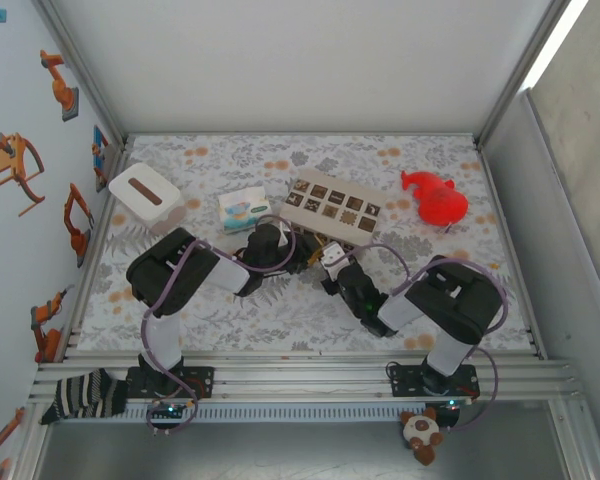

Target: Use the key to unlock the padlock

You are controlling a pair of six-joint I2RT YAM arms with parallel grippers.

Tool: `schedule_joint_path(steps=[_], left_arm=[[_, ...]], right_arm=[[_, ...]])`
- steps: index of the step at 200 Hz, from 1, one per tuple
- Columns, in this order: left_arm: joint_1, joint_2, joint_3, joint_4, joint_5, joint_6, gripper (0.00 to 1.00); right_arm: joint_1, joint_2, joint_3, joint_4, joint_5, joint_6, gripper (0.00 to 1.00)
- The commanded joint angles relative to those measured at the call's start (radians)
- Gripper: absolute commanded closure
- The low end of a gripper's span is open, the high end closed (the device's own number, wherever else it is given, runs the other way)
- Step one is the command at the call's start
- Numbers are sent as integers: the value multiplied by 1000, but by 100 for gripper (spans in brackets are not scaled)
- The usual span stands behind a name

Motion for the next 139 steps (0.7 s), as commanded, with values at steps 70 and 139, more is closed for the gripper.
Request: schedule_joint_path(steps=[70, 139], left_arm=[[89, -328, -46, -432, -82, 304, 56], [157, -489, 152, -881, -181, 615, 48]], right_arm=[[-17, -5, -110, 110, 52, 265, 100], [-233, -190, -153, -130, -358, 501, 100]])
